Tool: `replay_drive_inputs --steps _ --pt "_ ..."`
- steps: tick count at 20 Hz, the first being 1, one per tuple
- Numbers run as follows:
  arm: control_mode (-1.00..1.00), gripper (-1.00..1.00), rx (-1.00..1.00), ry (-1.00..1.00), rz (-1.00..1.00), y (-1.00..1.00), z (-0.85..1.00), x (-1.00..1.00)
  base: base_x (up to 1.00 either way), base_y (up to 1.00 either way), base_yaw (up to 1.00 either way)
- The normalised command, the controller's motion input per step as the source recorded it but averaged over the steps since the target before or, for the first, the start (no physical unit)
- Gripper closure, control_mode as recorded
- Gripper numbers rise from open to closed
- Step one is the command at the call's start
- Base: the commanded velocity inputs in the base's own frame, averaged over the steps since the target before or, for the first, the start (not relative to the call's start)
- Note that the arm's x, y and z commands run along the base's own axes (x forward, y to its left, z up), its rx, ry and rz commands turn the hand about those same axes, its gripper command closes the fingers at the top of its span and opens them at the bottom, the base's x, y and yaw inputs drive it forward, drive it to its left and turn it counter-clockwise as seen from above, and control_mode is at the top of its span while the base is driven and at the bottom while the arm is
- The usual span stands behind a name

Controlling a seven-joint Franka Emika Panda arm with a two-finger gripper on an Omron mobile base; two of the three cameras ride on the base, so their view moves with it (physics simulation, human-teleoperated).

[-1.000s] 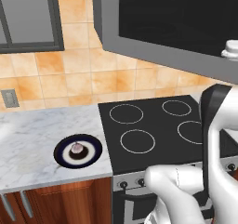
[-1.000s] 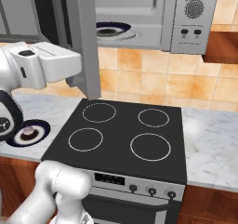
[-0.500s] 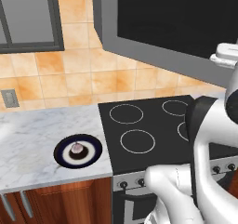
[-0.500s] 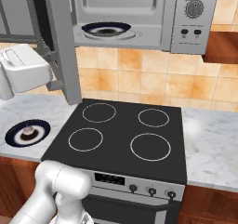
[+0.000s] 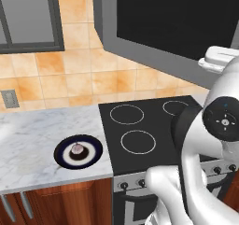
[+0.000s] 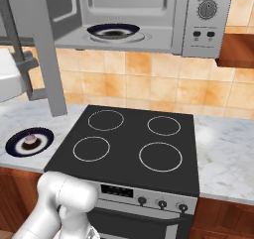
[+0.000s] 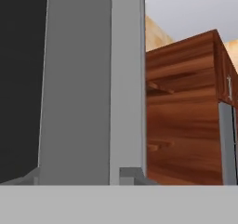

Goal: Pick the garlic from the counter and place it in the microwave. Then turn on the microwave.

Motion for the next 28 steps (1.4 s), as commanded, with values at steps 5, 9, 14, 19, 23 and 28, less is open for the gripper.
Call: replay_drive_inputs --steps 5,9,14,19,23,28 --pt "-1.00 1.00 -0.02 -0.02 -0.04 0.24 -0.07 -0.46 0.00 0.00 0.00" --pt "-1.00 -1.00 -0.02 -0.01 -0.04 0.28 -0.09 -0.38 0.00 0.00 0.00" --pt "-1.00 -1.00 0.00 0.00 -0.07 0.21 -0.05 -0.12 0.00 0.00 0.00" --pt "-1.00 -1.00 -0.01 -0.05 -0.07 0.26 -0.02 -0.28 0.00 0.00 0.00" --pt "-1.00 -1.00 -0.02 -0.09 -0.04 0.28 -0.03 -0.40 0.00 0.00 0.00" --pt "-1.00 -1.00 0.00 -0.06 0.02 -0.03 0.00 -0.43 0.00 0.00 0.00"
